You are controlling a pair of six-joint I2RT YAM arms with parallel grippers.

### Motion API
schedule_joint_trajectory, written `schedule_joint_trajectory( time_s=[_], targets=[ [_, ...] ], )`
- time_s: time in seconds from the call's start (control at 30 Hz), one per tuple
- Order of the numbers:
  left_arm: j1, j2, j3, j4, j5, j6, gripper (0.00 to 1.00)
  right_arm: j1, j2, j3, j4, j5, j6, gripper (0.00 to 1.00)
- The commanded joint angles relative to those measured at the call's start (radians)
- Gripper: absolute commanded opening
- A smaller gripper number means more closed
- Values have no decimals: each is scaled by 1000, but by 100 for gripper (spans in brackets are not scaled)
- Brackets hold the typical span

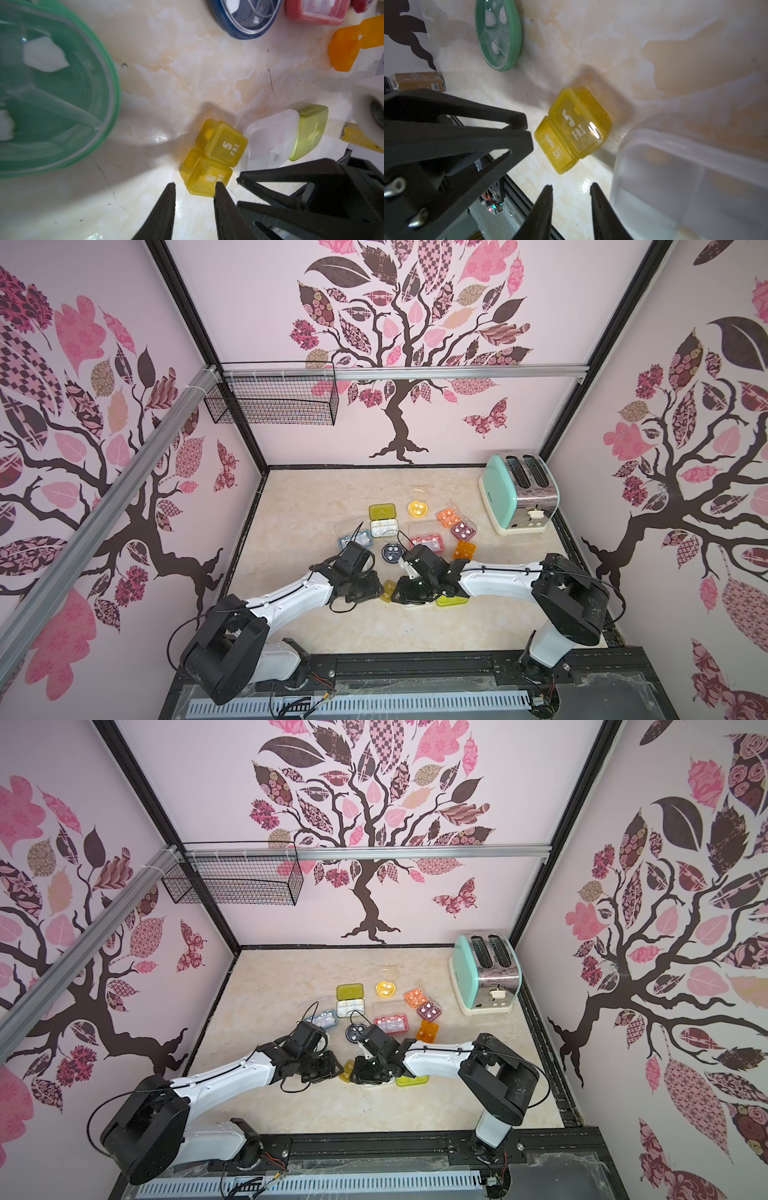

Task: Close pillboxes
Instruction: Adjust the pillbox at the center of the board, then close the lid on the pillbox.

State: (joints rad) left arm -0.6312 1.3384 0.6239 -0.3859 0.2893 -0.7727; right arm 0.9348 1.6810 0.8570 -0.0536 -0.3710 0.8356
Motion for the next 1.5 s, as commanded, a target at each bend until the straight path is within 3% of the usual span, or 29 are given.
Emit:
schedule_joint_trajectory(
  time_s=[0.0, 0.6, 0.9, 1.47],
  targets=[
    [-1, 26, 19, 34, -3, 31, 35, 7, 34, 14, 16, 9, 13, 33],
    [-13, 68, -31, 94, 28, -7, 30, 7, 28, 28, 28, 14, 12, 29],
    [-13, 73, -56, 111, 34, -22, 25, 7, 58, 41, 37, 17, 13, 36],
    [-17, 119, -79, 144, 62, -37, 23, 7, 104, 68, 29, 19, 6, 26]
  ],
)
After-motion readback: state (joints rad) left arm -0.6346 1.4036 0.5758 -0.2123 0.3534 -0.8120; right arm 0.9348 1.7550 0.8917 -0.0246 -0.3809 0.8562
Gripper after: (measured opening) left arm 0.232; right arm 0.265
